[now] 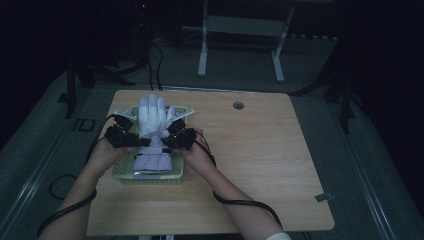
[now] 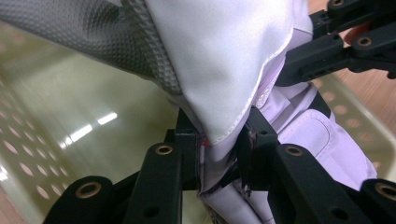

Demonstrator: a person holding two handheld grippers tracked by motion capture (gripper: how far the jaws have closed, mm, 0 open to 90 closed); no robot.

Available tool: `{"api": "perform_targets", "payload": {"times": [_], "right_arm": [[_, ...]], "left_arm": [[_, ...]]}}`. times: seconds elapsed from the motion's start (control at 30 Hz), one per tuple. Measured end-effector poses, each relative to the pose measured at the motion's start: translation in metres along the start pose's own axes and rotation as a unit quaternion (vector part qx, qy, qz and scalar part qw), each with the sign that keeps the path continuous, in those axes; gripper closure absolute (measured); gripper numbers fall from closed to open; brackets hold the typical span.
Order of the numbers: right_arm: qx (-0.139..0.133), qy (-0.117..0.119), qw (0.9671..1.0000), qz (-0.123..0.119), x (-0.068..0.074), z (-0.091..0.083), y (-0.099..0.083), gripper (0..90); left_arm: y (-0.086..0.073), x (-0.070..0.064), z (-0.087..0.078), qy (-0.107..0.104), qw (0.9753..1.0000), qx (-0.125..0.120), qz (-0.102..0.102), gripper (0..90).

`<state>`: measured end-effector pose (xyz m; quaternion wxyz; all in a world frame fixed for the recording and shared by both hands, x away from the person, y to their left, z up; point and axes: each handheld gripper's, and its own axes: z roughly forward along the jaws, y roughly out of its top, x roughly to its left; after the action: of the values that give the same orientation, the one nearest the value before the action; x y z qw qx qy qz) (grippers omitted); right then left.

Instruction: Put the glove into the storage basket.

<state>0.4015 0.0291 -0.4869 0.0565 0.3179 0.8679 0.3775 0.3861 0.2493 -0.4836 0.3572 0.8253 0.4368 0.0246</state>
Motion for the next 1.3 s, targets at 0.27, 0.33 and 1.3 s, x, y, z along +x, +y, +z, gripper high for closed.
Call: {"api": "perform_targets", "payload": {"times": [0.27, 0.33, 1.3], "right_arm": [[0.035, -0.01, 0.9993, -0.001, 0.004, 0.019, -0.012, 79.8], [0.043, -0.02, 0.9989, -0.004, 0.006, 0.022, -0.012, 79.4], [-0.011, 0.087, 0.9947, -0.054, -0.018, -0.021, -0.031, 15.2]], "left_arm": [[-0.007, 0.004, 0.023, 0.023, 0.9979, 0.059, -0.009, 71.5], [-0.006, 0.003, 0.025, 0.032, 0.9971, 0.068, -0.008, 71.2], [-0.007, -0.007, 0.02, 0.11, 0.9929, -0.035, -0.028, 13.9]]}}
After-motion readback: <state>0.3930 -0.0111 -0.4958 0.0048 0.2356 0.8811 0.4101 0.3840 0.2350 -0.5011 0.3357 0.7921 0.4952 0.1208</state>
